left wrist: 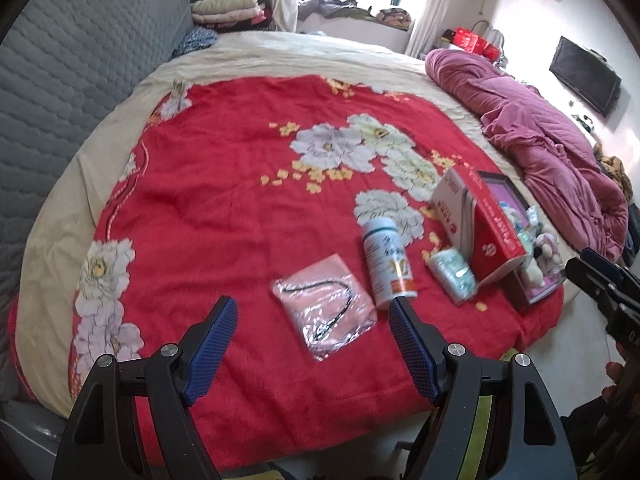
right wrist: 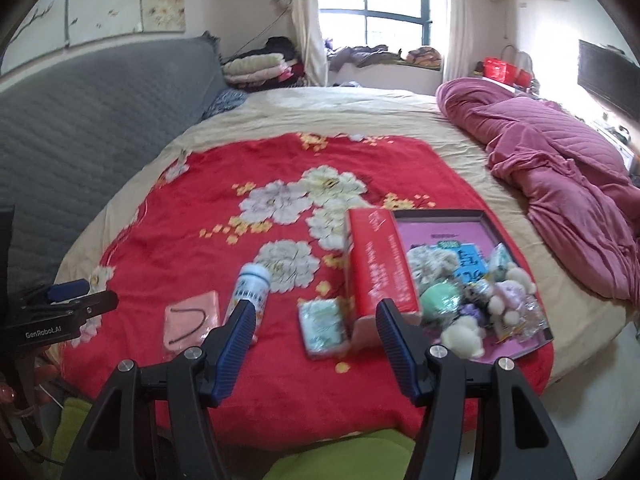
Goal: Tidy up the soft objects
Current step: 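Move the left tool to the bagged pink mask while the right tool approaches the white packet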
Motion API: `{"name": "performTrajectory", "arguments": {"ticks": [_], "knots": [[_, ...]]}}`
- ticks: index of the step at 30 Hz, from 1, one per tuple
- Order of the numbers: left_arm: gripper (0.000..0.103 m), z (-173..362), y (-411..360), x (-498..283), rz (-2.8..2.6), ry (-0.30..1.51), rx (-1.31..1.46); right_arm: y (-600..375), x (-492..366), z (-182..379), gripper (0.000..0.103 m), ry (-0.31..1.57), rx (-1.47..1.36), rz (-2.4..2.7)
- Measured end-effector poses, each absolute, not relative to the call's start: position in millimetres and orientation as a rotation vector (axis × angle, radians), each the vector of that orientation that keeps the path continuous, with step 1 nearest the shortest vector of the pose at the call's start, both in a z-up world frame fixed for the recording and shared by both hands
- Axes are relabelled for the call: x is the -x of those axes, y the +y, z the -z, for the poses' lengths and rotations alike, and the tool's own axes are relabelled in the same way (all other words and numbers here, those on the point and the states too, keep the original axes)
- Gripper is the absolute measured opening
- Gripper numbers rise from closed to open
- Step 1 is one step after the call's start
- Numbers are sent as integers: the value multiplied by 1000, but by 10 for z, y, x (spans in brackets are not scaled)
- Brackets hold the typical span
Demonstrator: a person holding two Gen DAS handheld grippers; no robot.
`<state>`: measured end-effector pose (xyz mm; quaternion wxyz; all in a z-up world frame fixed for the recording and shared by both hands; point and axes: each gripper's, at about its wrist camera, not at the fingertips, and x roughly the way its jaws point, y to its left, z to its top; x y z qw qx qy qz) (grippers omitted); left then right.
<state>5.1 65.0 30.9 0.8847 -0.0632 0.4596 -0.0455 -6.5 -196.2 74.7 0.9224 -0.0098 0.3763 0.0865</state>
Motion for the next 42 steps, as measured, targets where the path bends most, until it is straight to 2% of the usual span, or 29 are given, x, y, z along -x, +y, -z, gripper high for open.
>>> {"name": "performTrajectory", "arguments": {"ticks": [10, 23, 33, 42], "knots": [[79, 102, 639, -67, 93, 1041, 139, -1660, 112, -383, 62, 817, 83, -242], [79, 379, 601, -97, 138, 1115, 183, -1624, 118, -38, 62, 873, 77, -253], [79, 778, 762, -279, 206, 1216, 400, -1623, 70, 85, 62, 893, 68, -248], [79, 1002, 839, -554, 223, 1233, 516, -1628, -40, 217, 62, 916, 71, -223]]}}
